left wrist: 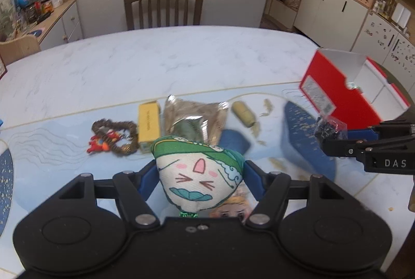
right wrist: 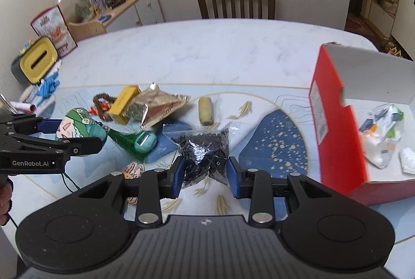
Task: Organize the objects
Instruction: 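Grasp the green plush pouch with the left tool while the right tool grasps the black bead bag, then carry the plush pouch and bead bag over the shoebox with both tools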
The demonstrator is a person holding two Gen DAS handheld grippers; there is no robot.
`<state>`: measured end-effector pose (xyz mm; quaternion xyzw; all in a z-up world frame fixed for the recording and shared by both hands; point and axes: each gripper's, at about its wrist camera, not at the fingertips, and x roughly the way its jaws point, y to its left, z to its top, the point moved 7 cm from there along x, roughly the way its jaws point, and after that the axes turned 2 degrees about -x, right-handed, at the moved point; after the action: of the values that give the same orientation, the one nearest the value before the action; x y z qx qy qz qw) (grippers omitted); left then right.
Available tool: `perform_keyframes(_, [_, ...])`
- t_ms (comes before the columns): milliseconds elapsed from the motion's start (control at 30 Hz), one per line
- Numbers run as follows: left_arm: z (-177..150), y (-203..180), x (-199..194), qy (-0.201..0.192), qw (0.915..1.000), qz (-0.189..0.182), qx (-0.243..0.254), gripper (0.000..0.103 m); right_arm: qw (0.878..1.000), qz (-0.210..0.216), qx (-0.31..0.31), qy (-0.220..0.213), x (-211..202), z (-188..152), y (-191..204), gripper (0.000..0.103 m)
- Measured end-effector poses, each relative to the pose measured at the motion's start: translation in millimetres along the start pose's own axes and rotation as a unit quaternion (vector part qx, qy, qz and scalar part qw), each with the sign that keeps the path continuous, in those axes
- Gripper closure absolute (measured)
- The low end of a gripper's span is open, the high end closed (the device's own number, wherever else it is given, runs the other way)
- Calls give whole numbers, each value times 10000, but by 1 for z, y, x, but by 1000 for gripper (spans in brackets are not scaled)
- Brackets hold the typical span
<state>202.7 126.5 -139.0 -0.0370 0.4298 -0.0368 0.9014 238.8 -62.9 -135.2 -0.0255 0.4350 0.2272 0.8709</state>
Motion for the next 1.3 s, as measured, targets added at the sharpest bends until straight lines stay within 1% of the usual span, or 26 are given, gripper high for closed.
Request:
perform_keyframes(300, [27, -41, -19, -180, 9995, -259, 83, 35, 9996, 35, -9, -289, -46, 12, -33, 69])
perform_keyframes(433, [45, -61, -28, -274, 9987, -401, 122, 35, 9991, -28, -8, -416, -66, 19, -58, 69])
perform_keyframes(600, [69, -97, -32, -371, 9974, -548, 277, 35, 9986, -214, 59, -480, -86, 24, -97, 69])
perform_keyframes(933, [109, -180, -11, -358, 9936, -871, 623, 35, 9960, -651, 296, -540, -105, 24, -187, 69])
perform_keyframes(1100, [127, -227, 4, -390, 9904, -976, 898, 35, 9942, -839, 426, -523, -106, 23, -231, 69])
perform_keyframes(1300, [141, -278, 27, -352, 9875, -1121, 1056, 35, 9927, -1026, 473, -431, -102, 22, -277, 69])
